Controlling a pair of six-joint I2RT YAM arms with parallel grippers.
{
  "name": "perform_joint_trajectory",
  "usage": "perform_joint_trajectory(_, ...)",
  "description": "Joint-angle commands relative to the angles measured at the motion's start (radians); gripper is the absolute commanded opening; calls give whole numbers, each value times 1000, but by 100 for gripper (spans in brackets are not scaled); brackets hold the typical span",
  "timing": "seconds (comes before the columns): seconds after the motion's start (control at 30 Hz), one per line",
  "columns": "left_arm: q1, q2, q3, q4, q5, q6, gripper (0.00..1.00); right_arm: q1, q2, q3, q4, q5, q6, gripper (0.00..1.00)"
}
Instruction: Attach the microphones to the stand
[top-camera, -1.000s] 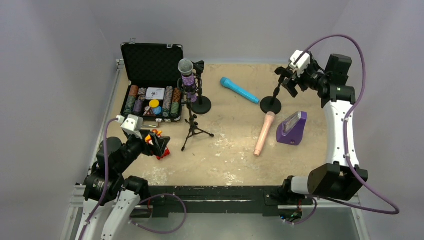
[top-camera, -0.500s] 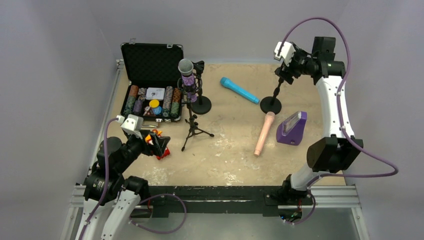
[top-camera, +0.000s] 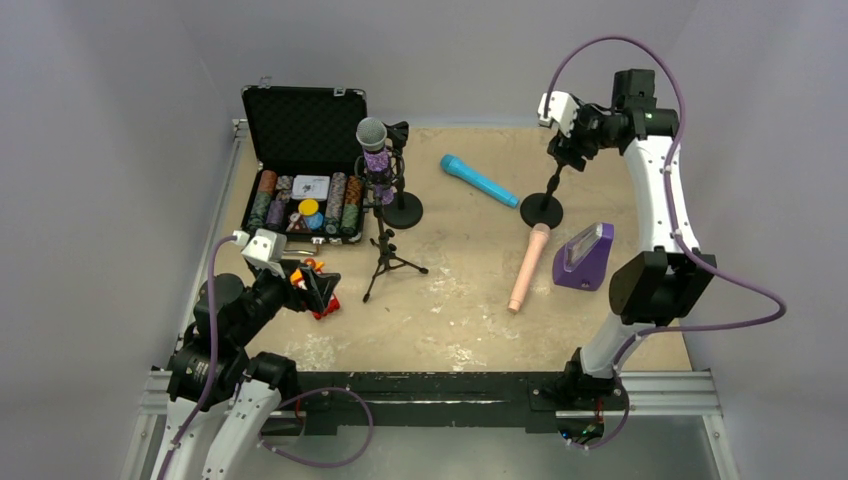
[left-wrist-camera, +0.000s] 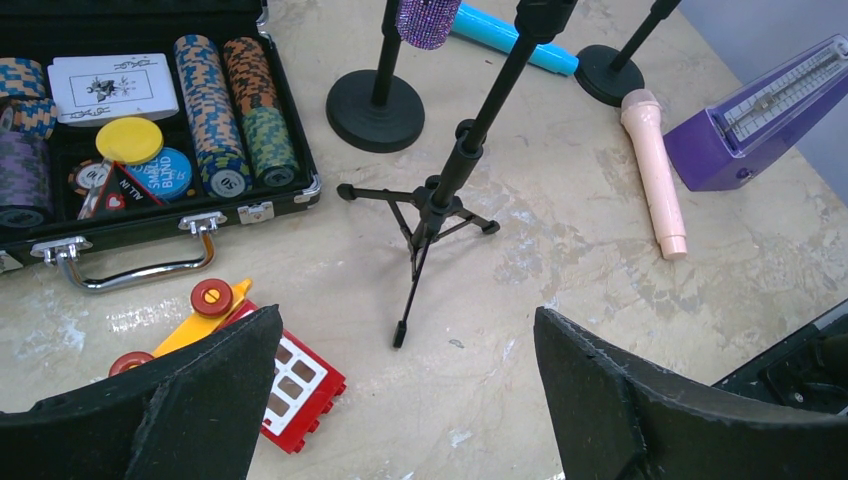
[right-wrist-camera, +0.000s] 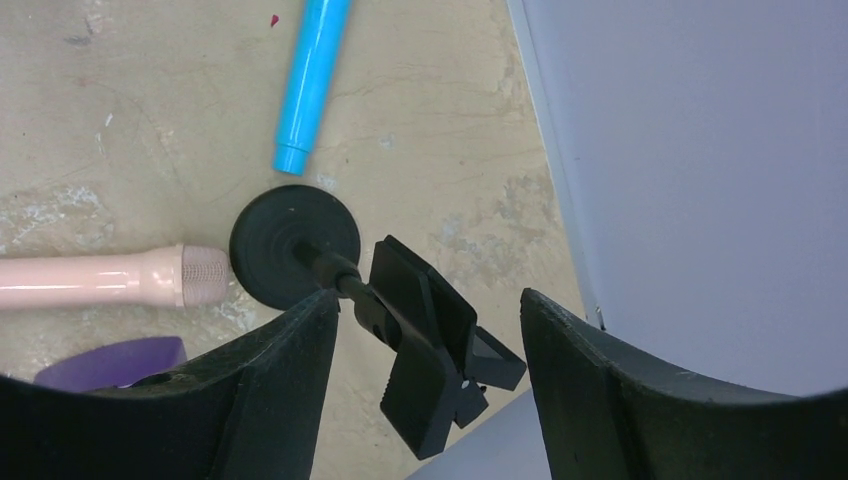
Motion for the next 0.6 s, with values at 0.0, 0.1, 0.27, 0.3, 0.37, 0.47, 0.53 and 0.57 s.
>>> perform_joint_trajectory(0.0,1,7,-3,23,-13,20,99,6,27,70,-59,16,-55,69)
perform_joint_trajectory(0.1,1,8,-3,21,-15,18,99,6,40,84,-78,9,-80,66)
perform_joint_trajectory(0.27,1,9,-3,21,-18,17,99,6,51,95,-103,3,-118,51)
perform_joint_trajectory(0.3,1,9,-3,22,-18,17,99,6,53,103,-111,-2,-125,47)
perform_joint_trajectory(0.37,1,11,-3,22,-18,17,99,6,56,107,-125,-12,-137,38)
perform_joint_trajectory(0.47,1,14,-3,21,-18,17,99,6,55,113,-137,-26,-155,32)
perform_joint_trajectory(0.53,1,15,-3,21,-19,17,99,6,55,120,-145,-36,-162,27)
perform_joint_trajectory(0.57,1,16,-3,21,-19,17,99,6,55,122,-147,-41,-164,25)
